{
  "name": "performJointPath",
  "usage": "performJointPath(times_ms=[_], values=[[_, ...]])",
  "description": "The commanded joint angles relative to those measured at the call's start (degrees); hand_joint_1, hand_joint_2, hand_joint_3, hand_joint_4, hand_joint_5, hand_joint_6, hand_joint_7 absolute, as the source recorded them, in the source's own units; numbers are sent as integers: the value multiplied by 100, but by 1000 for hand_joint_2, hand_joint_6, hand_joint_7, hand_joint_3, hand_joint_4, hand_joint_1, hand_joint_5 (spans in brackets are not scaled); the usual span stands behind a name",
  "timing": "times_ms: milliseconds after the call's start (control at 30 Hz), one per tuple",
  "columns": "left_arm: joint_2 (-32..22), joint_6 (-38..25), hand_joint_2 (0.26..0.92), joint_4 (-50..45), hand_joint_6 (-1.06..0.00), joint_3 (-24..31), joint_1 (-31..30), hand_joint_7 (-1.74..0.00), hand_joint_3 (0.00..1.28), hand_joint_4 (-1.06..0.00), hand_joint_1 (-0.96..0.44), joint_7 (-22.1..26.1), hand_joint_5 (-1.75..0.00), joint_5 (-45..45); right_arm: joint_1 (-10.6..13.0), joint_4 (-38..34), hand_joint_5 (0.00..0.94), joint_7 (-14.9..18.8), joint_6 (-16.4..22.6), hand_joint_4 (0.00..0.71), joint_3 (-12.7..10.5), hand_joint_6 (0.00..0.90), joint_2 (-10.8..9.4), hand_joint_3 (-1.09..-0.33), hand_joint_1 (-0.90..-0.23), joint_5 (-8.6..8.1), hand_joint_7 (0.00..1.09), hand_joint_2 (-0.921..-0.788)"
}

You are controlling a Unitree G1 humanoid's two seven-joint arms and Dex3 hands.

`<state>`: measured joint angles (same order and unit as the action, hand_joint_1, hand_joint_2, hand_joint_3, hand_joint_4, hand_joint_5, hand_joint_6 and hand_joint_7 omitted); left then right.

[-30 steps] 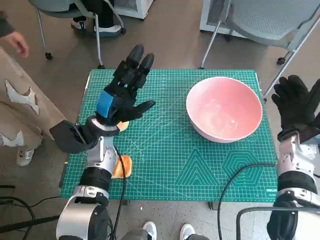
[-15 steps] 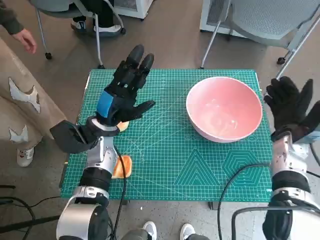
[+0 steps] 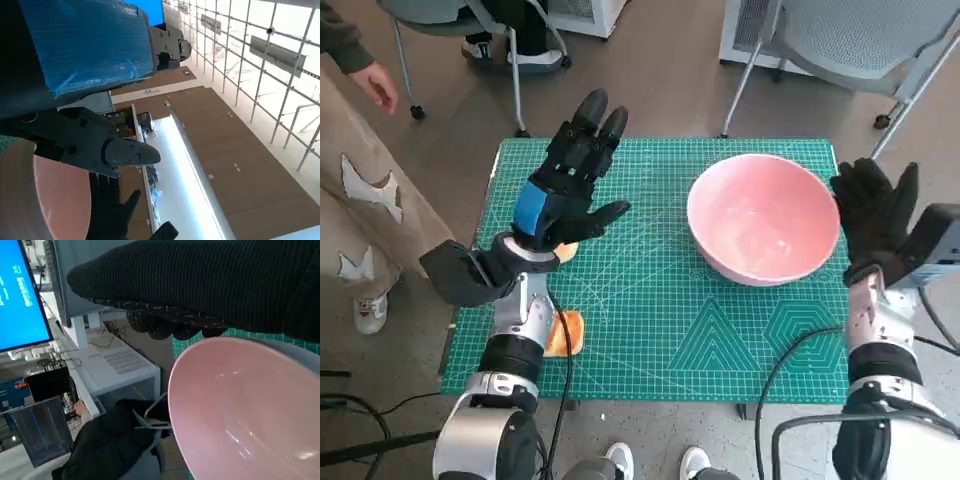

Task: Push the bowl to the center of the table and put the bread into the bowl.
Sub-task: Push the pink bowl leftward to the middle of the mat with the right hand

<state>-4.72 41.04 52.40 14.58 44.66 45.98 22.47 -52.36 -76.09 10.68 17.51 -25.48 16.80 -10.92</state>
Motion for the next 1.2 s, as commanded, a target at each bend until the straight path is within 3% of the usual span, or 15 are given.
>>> performJointPath(times_ms=[33,900,1200], values=[[-60,-31,921,-4,-135,20,-33,-2,247,-13,-396,34,0,16,151,-43,7,87,-23,223,74,312,-175,-760,-595,71,131,-921],[-102,-55,921,-38,-136,57,-47,-2,250,-14,-381,96,0,40,17,-5,0,402,181,205,302,283,-667,-765,-575,228,111,-921],[-107,-50,921,-57,-136,81,-90,-2,248,-15,-379,158,-1,73,-31,-4,4,491,248,215,372,297,-797,-719,-622,246,120,-921]])
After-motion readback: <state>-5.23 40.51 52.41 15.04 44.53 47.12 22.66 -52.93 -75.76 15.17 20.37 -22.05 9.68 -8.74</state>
